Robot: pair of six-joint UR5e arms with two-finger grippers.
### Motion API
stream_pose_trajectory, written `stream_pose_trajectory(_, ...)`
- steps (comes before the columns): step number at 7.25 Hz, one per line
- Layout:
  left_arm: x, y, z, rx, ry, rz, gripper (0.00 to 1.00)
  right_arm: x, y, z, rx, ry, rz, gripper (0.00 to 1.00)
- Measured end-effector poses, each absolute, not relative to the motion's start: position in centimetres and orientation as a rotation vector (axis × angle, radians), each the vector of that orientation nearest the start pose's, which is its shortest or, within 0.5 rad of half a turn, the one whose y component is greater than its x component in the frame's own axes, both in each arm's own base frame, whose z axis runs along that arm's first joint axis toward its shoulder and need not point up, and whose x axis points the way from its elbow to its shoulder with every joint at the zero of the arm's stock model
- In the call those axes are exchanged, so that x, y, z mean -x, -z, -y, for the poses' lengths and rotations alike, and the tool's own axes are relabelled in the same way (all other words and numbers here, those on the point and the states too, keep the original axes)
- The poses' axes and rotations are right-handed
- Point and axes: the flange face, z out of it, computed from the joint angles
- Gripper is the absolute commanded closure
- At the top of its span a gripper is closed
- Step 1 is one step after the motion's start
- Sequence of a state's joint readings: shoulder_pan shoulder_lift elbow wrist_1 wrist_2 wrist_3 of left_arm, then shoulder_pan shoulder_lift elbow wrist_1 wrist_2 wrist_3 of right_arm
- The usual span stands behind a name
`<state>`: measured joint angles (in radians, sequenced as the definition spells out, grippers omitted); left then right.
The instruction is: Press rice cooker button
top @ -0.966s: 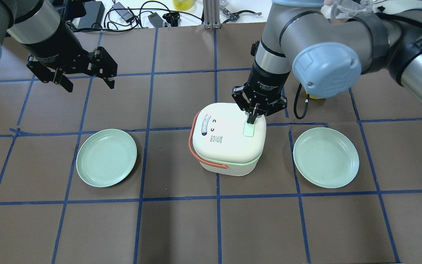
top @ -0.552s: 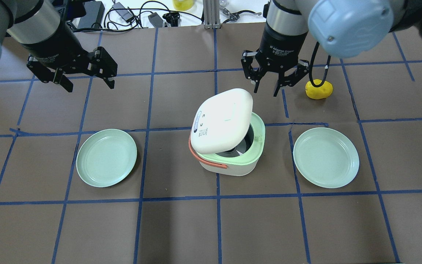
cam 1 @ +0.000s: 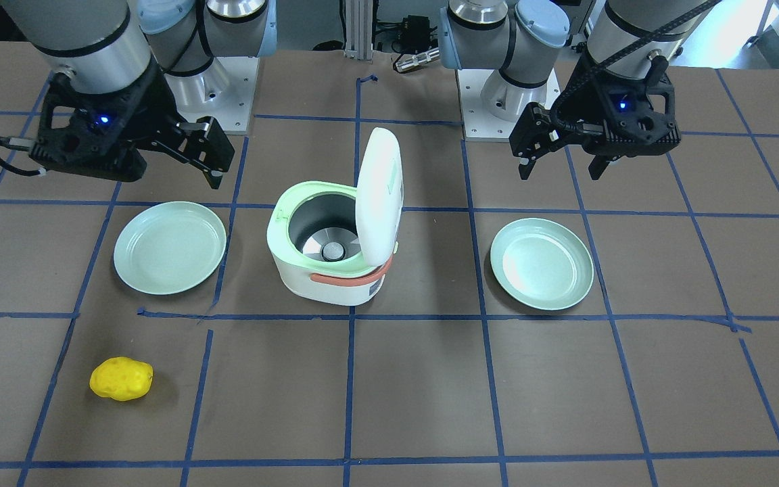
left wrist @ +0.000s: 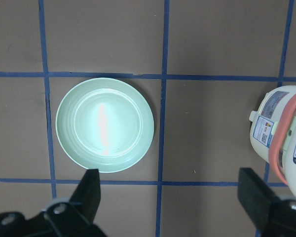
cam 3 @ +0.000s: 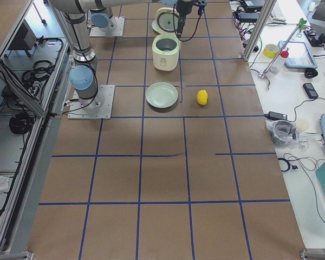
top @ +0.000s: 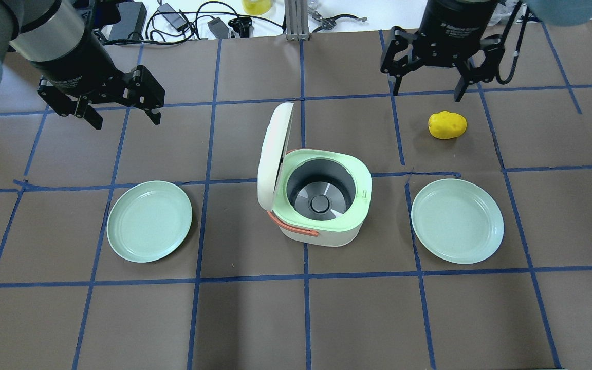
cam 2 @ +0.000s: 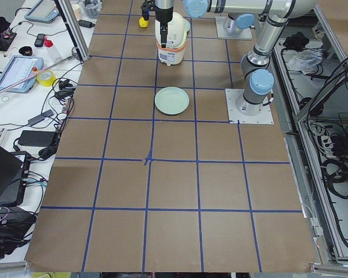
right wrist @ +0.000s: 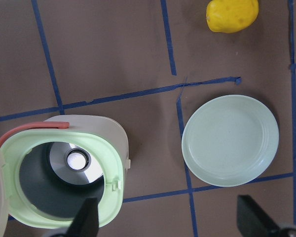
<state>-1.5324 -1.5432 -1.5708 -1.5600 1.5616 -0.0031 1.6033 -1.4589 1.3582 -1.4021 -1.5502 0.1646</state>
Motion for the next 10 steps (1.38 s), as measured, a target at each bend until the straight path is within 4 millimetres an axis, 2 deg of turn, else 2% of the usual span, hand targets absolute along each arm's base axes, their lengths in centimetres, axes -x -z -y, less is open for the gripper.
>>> stream_pose_trajectory(2, 11.6, -50.2, 48.9, 0.065, 0.061, -3.149, 0.00, -10.1, -52.2, 52.7, -0.161, -0.146, -3.124, 0.00)
stream_pose_trajectory(3, 11.6, -50.2, 48.9, 0.065, 0.061, -3.149, 0.00, -8.7, -52.1, 52.7, -0.173, -0.160, -3.137, 0.00)
stream_pose_trajectory(4, 11.6, -50.2, 48.9, 0.065, 0.061, -3.149, 0.00, -8.3, -52.1, 52.6, -0.185, -0.166, -3.152, 0.00)
stream_pose_trajectory(8, 11.6, -50.2, 48.9, 0.066, 0.061, -3.149, 0.00, -10.7, -51.5, 51.8, -0.192, -0.178, -3.158, 0.00)
stream_pose_trajectory(10, 11.6, -50.2, 48.9, 0.065, 0.061, -3.149, 0.00, -11.0, -51.1, 51.7, -0.182, -0.187, -3.167, 0.00)
